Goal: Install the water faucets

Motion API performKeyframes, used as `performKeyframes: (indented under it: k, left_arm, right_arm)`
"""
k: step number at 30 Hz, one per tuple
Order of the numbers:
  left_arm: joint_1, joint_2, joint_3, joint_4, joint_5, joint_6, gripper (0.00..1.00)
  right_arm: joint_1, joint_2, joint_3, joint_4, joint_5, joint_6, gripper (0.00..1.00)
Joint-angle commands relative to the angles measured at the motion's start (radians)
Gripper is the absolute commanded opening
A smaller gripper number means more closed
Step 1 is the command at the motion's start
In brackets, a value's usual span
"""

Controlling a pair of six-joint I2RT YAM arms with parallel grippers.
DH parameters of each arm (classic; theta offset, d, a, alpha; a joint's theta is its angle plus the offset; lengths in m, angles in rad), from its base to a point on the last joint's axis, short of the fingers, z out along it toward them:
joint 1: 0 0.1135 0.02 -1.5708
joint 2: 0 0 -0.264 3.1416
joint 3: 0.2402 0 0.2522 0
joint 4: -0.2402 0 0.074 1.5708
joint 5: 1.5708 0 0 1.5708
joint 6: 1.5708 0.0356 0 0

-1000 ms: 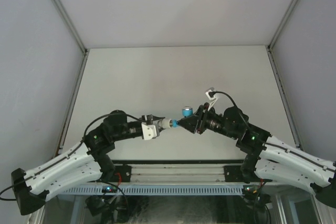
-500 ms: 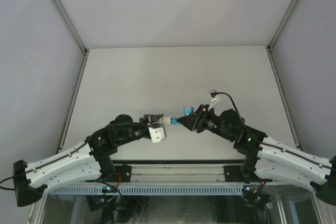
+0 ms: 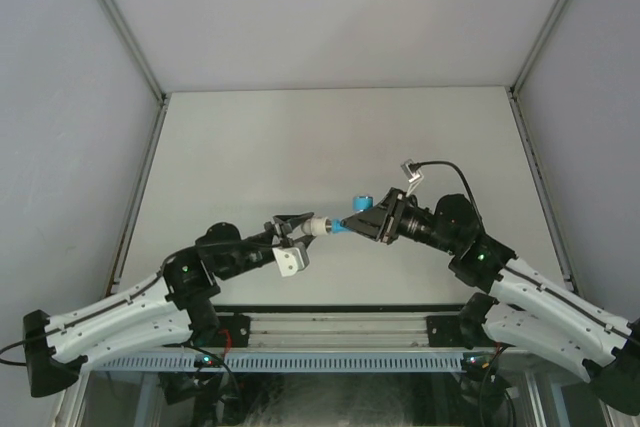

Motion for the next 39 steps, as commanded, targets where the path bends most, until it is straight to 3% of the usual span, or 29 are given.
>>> performKeyframes:
  k: [1,8,14,19,31,35,39]
  left_arm:
    - [-0.021,-0.021,0.009,0.202,0.079,0.039,0.00]
    - [-0.025,0.006,0.015,0.203,0.035,0.065,0.00]
    - [-0.051,0.014,0.019,0.176,-0.019,0.129,0.00]
    - [-0.111,0.039,0.017,0.165,-0.156,0.208,0.00]
    - [-0.169,0.042,-0.055,0.343,-0.209,0.261,0.00]
    - [-0.169,0.010,-0.051,0.329,-0.159,0.188,0.00]
    - [-0.164,0.012,0.015,0.189,-0.128,0.075,0.00]
  right_arm:
    - [-0.042,0.007,0.041,-0.085,-0.161,0.038,0.00]
    - [-0.009,0.006,0.082,-0.182,-0.040,0.072,0.00]
    - [-0.026,0.046,0.097,-0.186,-0.082,0.104,0.00]
    - [-0.036,0.046,0.135,-0.248,-0.062,0.135,0.00]
    - [-0.055,0.062,0.083,-0.136,-0.136,0.257,0.00]
    - [-0.067,0.054,0.082,-0.135,-0.129,0.189,0.00]
    - [-0.054,0.027,0.082,-0.077,-0.122,-0.016,0.00]
